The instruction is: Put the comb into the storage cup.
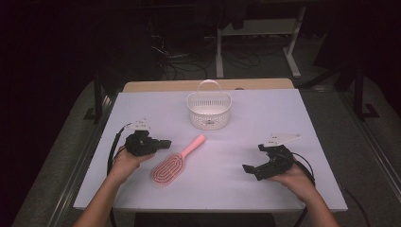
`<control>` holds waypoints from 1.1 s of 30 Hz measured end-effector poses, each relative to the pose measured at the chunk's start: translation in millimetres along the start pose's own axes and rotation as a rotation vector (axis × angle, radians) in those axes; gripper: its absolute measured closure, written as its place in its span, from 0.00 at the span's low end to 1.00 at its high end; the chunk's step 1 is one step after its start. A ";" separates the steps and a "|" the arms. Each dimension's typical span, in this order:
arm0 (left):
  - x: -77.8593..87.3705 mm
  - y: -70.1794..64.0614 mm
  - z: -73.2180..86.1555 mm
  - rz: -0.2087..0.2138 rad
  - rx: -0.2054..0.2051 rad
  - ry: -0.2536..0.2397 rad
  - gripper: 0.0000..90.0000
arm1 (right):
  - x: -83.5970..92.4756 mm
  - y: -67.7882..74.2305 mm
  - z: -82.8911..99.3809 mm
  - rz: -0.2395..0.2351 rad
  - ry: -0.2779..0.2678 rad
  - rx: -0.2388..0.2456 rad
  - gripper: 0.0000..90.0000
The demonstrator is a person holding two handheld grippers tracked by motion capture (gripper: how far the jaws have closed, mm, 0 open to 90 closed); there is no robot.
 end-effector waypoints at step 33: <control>-26.8 4.9 -14.8 0.042 0.001 0.015 1.00 | 0.4 0.5 -0.4 -0.007 -0.003 -0.004 0.00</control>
Point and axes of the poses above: each handheld gripper's, and its own axes: x roughly backward along the jaws, z roughly out of its underside, y roughly to its left, the point moved 9 cm from there along -x, roughly forward along the jaws, and after that the axes turned 15 degrees about -y, right-handed, at the moved point
